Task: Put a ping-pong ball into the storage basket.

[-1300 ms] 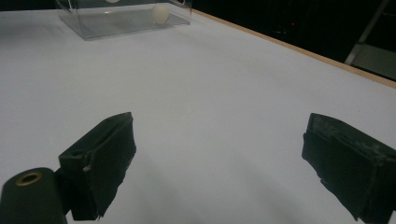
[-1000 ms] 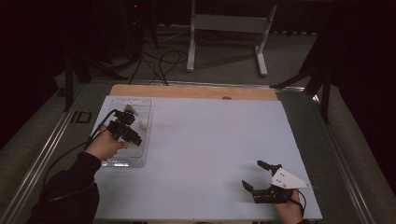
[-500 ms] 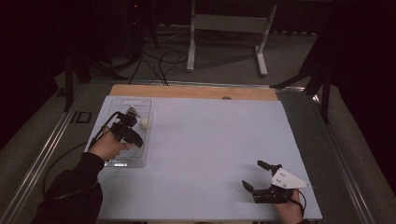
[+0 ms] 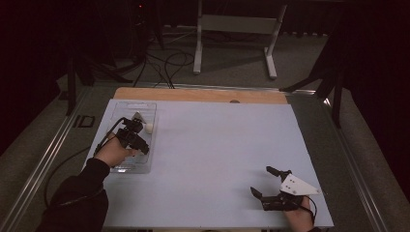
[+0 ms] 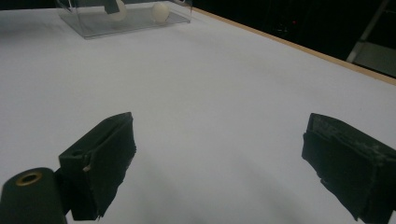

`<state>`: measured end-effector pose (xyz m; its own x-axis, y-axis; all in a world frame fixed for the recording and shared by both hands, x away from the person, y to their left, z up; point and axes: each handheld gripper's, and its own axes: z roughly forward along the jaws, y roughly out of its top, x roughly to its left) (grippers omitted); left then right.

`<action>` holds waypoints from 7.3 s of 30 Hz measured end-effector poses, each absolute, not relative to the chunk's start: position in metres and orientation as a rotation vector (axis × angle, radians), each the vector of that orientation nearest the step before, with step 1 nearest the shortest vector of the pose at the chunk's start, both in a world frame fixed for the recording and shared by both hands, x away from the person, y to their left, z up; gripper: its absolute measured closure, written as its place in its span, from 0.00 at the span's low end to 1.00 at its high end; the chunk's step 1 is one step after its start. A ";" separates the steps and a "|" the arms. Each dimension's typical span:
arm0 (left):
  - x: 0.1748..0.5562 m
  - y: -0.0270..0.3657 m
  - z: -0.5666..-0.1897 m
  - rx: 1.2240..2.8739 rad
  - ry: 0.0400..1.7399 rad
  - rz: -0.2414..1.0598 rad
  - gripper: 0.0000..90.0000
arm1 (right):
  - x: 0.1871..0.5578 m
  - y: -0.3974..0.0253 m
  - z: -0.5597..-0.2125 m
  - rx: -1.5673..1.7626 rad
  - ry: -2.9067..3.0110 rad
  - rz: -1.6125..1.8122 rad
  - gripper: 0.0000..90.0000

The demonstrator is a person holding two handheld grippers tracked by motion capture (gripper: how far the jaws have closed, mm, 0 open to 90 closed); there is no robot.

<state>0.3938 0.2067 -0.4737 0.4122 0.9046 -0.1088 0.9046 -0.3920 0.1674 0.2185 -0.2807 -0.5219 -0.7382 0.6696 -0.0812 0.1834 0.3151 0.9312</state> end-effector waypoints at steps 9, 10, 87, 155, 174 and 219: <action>0.394 0.206 -0.472 2.476 1.587 0.019 0.55 | 0.218 -0.281 -0.522 0.755 2.127 1.416 0.10; 0.394 0.206 -0.471 2.476 1.584 0.015 0.53 | 0.218 -0.281 -0.522 0.758 2.128 1.417 0.10; 0.374 0.215 -0.438 2.013 1.035 0.254 0.00 | 0.218 -0.282 -0.521 0.751 2.110 1.421 0.10; 0.351 0.099 -0.437 1.991 0.659 0.221 0.00 | 0.219 -0.282 -0.522 0.744 2.132 1.436 0.10; 0.338 0.090 -0.454 1.959 0.621 0.233 0.00 | 0.219 -0.281 -0.522 0.741 2.133 1.441 0.10; 0.293 0.102 -0.481 2.007 0.510 0.122 0.00 | 0.219 -0.280 -0.522 0.737 2.141 1.442 0.10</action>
